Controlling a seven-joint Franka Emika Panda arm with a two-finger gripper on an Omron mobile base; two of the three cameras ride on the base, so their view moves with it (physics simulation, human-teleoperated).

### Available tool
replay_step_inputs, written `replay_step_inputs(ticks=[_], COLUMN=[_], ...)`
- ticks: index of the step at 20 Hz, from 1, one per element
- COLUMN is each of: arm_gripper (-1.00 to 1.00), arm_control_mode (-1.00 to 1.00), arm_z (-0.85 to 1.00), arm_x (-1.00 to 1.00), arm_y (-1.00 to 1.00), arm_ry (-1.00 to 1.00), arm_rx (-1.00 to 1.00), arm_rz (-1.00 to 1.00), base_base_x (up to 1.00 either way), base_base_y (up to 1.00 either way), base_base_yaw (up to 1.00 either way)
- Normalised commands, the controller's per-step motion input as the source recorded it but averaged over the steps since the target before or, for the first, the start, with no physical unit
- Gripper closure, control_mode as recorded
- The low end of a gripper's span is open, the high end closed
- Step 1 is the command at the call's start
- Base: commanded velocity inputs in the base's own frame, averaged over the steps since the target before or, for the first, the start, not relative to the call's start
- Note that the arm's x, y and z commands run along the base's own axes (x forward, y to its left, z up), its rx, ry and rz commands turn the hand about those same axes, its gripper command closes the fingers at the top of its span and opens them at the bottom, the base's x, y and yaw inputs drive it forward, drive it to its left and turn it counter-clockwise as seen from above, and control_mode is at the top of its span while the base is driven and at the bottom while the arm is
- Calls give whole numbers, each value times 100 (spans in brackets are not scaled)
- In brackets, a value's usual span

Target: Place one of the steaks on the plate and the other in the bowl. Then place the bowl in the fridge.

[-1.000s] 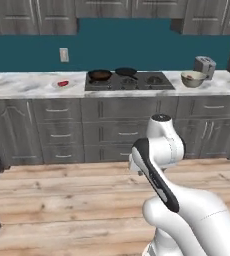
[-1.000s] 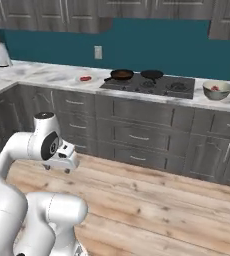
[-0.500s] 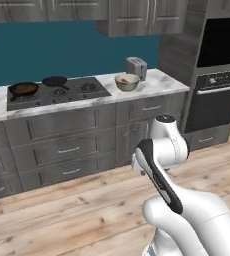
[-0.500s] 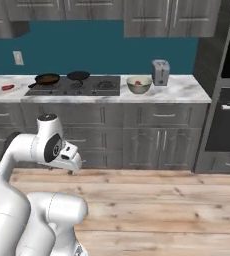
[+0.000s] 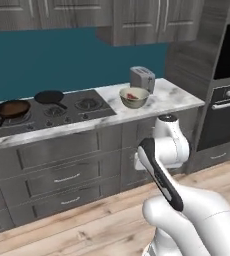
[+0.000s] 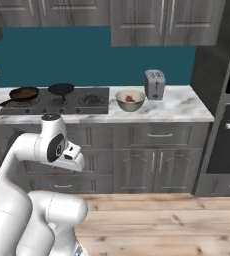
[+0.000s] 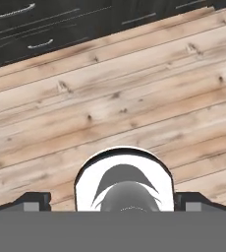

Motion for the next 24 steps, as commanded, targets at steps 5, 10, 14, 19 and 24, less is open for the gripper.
replay_step_inputs(ticks=[5, 10, 14, 19, 24], arm_gripper=[-100, -100, -100, -100, -100], arm_control_mode=[100, 100, 100, 100, 100], arm_z=[0, 0, 0, 0, 0], arm_x=[0, 0, 0, 0, 0], arm_y=[0, 0, 0, 0, 0], arm_ry=[0, 0, 0, 0, 0], arm_rx=[0, 0, 0, 0, 0], arm_rz=[0, 0, 0, 0, 0], base_base_x=[100, 100, 100, 76, 13], base_base_y=[-42, -100, -100, -29, 1], base_base_yaw=[10, 5, 0, 7, 28])
